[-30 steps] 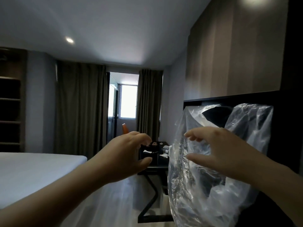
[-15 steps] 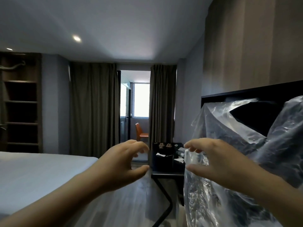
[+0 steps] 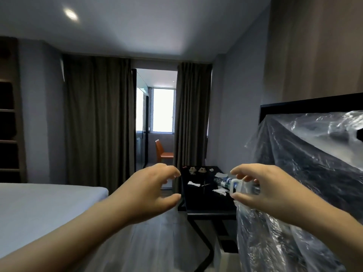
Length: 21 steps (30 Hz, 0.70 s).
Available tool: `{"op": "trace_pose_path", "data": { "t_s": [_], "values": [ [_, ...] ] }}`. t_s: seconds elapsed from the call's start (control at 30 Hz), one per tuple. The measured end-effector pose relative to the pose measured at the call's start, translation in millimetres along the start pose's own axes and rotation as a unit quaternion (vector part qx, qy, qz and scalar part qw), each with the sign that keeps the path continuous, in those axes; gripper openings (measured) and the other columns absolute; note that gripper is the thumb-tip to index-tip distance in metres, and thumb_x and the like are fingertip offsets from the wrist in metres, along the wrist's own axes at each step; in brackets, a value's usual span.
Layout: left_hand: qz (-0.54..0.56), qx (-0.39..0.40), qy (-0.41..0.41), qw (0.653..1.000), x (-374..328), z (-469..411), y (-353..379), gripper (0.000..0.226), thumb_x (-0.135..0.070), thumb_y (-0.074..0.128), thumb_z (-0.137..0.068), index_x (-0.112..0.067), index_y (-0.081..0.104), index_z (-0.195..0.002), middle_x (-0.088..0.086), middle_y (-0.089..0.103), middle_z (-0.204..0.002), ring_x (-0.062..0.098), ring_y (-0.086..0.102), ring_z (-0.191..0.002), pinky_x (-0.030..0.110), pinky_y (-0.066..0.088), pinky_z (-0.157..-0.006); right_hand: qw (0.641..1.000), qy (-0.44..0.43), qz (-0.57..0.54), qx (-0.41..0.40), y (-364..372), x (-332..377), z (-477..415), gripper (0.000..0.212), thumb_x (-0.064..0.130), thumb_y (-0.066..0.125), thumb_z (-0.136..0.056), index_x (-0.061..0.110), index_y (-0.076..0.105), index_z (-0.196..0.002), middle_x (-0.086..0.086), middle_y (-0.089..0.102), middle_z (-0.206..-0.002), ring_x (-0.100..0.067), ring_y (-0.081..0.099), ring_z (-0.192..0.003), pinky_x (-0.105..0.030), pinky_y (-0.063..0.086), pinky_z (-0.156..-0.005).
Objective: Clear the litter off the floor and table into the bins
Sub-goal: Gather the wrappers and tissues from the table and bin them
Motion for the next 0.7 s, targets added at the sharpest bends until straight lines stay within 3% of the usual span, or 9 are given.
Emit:
{"op": "trace_pose_path", "data": {
  "t_s": [0.7],
  "values": [
    [0.05,0.046,-0.006,0.998,214.1,-242.4,208.4,0.049,-0.052,0.058,-0.082,-0.036,0.049,-0.127,-0.021,0.054,-0.118,-0.006,0.05,-0.103,0.015,0.044,-0.09,0.996,0.077,-0.009,0.049,194.4,-178.6,-256.9,0.046,0.051,0.065,-0.078,0.039,0.055,-0.122,0.027,0.058,-0.109,0.007,0.053,-0.098,-0.012,0.041,-0.083]
  ]
}}
Point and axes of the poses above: each hand's wrist, its own z-axis away from the middle knuckle, its own y-axis out of the palm, x = y × z, the point moved 10 cm from there along -z, towards the middle knuckle
